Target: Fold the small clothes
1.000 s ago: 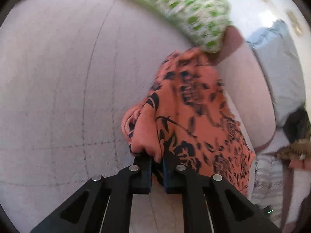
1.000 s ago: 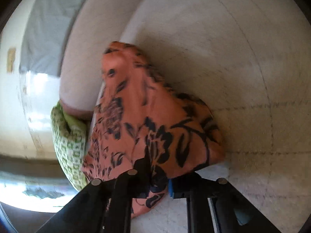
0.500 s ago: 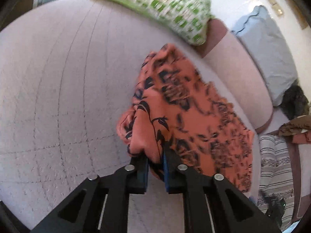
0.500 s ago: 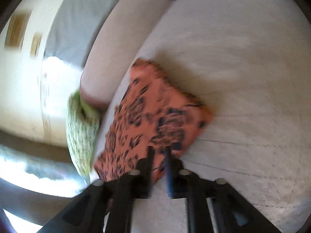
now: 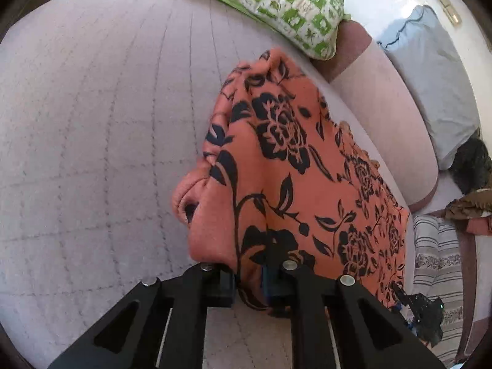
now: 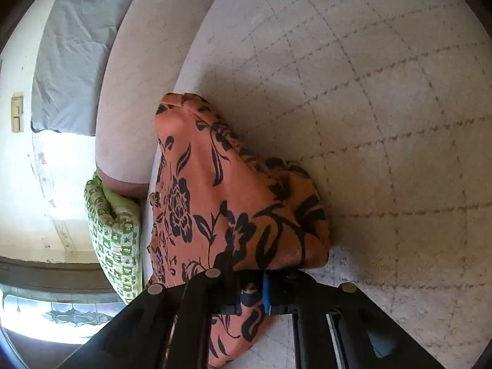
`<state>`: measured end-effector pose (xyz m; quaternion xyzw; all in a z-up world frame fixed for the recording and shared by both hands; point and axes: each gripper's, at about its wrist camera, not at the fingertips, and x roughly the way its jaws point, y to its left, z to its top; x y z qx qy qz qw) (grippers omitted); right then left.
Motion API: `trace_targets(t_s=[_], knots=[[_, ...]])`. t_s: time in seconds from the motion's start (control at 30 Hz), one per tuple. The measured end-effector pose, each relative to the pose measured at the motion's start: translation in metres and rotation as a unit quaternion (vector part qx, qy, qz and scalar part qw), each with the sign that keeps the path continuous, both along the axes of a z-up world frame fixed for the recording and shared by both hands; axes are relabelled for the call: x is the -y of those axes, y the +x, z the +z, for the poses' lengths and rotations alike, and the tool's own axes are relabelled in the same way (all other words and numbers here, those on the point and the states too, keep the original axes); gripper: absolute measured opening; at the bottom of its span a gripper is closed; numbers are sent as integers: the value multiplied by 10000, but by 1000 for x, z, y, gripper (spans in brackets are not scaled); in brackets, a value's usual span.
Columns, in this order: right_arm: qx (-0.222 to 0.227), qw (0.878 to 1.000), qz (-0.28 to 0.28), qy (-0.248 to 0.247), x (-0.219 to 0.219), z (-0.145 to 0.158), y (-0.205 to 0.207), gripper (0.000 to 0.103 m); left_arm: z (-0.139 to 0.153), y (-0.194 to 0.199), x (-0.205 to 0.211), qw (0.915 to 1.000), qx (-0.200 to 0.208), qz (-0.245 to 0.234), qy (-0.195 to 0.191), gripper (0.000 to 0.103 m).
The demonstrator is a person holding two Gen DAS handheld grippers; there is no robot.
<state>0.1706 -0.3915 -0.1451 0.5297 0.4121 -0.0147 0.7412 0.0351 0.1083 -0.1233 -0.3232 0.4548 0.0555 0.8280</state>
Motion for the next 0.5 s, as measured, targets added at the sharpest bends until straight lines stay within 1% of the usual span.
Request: trace_targets(t_s=[0.03,0.13,0.2,0.27,0.33,0.4,0.43,0.47,0.5], knots=[[151,9997,59,-171,-3,11,-5,9,9,-3,3,9998,105,-73,172,11],[610,9972,141,-416,-7,45,-28,8,33,-17,10,9983,369,-154,428,10],[842,9947,172,-561,-13,64,-44,8,45,-22,15,9975,468,-192,492,9],[1127,9906,228,-744,-23,87,-71,8,57,-29,15,9970,526,-270,501,9],[1195,9892,216,-818,-27,98,-97,8,63,-33,11,9972,492,-286,488,9],[1143,9884,350,-939,-31,96,-133,8,56,-39,7,9976,396,-335,460,10],[1044,9882,424,-1039,-31,90,-141,8,49,-40,1,9988,382,-130,261,10],[832,9914,424,-917,-28,74,-150,9,40,-40,-2,9996,251,-63,93,10],[659,9959,292,-540,-23,57,-158,11,32,-48,-4,9998,146,-17,100,11]])
